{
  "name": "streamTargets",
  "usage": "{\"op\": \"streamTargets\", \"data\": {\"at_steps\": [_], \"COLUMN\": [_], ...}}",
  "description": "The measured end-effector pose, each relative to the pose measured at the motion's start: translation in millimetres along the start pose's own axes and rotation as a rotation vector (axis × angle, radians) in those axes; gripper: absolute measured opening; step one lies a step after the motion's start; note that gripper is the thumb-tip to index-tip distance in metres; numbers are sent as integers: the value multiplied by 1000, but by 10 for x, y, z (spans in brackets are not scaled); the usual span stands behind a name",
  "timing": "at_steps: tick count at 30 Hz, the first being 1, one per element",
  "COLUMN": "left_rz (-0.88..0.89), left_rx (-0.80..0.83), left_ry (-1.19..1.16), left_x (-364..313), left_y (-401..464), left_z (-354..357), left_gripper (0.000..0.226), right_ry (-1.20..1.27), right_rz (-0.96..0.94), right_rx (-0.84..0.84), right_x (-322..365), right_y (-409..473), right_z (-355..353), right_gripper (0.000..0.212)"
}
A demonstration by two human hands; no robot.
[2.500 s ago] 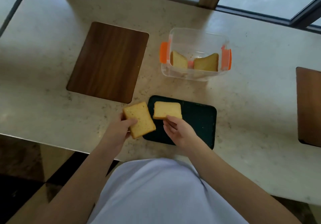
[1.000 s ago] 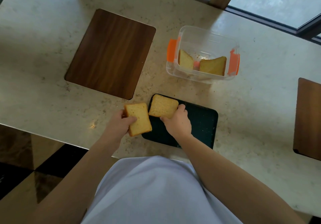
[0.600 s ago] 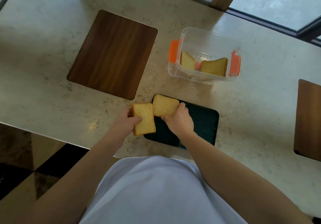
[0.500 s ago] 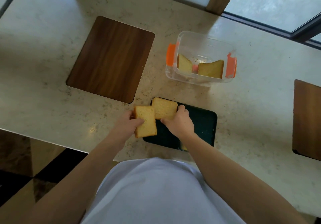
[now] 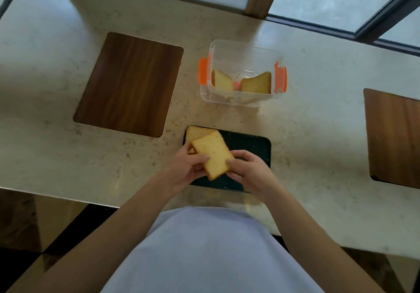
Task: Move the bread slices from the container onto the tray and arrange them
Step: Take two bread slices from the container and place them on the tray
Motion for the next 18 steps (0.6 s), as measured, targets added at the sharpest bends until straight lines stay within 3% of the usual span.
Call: {"op": "streamTargets", "data": {"at_steps": [3, 6, 9, 14, 18], "left_rz": [7, 47, 67, 32, -45], "left_rx": [-44, -285, -367, -452, -497], "left_ry": [127, 514, 804, 824, 706], "left_x": [36, 43, 92, 178, 291], "left_y": [3, -5, -36, -69, -65], "left_z": [-31, -153, -249, -367, -461], "left_gripper": [39, 34, 29, 21, 19], "right_ry": [-81, -145, -179, -132, -309], "right_rz": [-28, -47, -12, 54, 77], "right_rx": [-10, -6, -51, -201, -293], "right_x": [5, 35, -63, -302, -425], "right_y": [-21, 12, 57, 144, 258], "right_z": [-93, -109, -91, 9, 92], "right_gripper": [30, 26, 30, 40, 31]}}
Point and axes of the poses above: each hand's wrist, its own y-axis towards the middle knuckle, its own z-axis out of the palm, x = y × z, the point moved 3 cm from there along y, towards the middle knuckle, and after that the axes turned 12 degrees about -z, right-handed, at the moved point
